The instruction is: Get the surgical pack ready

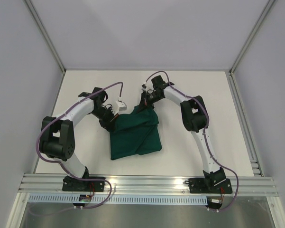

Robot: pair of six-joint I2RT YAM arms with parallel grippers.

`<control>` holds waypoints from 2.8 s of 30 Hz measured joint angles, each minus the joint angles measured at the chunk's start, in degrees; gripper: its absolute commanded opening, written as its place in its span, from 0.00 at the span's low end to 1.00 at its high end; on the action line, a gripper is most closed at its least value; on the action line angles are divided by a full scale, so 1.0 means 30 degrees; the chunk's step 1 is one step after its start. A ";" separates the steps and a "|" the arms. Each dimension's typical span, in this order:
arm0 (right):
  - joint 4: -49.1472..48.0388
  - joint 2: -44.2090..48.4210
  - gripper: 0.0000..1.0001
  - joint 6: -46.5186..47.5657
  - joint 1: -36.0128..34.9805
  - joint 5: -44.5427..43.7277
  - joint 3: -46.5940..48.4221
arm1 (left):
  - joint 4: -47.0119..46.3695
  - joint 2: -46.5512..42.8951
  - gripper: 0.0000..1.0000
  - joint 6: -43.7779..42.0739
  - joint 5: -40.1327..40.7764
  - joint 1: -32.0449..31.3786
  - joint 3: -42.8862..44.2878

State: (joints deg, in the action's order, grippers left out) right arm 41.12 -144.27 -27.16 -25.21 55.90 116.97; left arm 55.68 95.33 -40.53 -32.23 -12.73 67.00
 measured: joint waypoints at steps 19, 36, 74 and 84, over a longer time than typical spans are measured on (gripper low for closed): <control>-0.4415 0.8954 0.00 0.0219 -0.0641 0.0699 -0.7140 | 0.1202 -0.0794 0.58 -0.0189 -0.0233 0.0066 0.0160; -0.3672 1.5722 0.31 0.4561 -0.4823 -0.1297 -1.7697 | 0.5632 -0.2499 0.62 -0.1392 -0.3271 0.2222 0.2827; -0.3963 1.7223 0.05 -0.0233 -0.3395 -1.3799 -2.0108 | 0.1530 0.1443 0.00 0.4903 0.0372 0.1129 0.0073; -0.5989 1.5467 0.01 -0.2011 -0.1202 -1.1111 -1.9642 | 0.2098 0.3169 0.00 0.5202 0.1282 0.1173 0.2667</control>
State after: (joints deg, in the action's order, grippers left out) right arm 23.16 -97.86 -33.19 -28.82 22.57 58.04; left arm 61.98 104.84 -24.93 -28.38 -9.21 75.00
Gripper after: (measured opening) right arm 0.049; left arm 0.029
